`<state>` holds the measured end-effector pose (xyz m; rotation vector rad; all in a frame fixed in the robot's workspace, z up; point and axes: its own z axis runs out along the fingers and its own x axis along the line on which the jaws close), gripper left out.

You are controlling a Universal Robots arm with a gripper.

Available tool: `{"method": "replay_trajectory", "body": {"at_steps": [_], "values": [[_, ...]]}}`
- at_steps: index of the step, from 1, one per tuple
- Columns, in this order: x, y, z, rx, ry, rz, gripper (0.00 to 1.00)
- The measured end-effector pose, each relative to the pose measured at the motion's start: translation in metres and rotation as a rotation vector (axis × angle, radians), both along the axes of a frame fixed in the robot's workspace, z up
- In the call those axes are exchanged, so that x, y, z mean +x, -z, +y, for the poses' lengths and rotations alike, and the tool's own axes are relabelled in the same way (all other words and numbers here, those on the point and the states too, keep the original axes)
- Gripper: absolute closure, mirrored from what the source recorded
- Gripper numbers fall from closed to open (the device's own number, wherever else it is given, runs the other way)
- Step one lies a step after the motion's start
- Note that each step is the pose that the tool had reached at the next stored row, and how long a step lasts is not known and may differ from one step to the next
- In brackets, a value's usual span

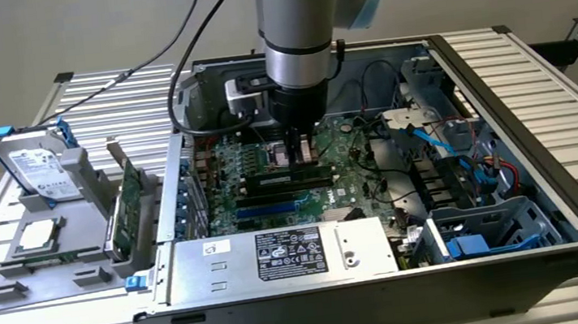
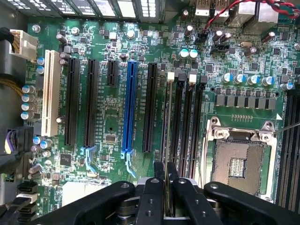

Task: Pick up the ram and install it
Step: 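Insert the ram into the slot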

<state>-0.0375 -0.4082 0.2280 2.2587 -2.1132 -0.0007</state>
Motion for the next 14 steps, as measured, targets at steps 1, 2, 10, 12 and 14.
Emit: {"method": "replay_trajectory", "body": {"at_steps": [1,2,10,12,14], "values": [[-0.0011,0.0000,0.0000,0.0001,0.001,-0.0002,0.86],[-0.0021,0.0000,0.0000,0.0001,0.002,-0.0005,0.86],[-0.0024,0.0001,0.0000,0.0002,0.004,-0.0042,0.86],[-0.0024,0.0001,0.0000,0.0000,0.006,-0.0049,0.86],[-0.0024,0.0001,0.0000,-0.0001,0.007,-0.0055,0.86]]}}
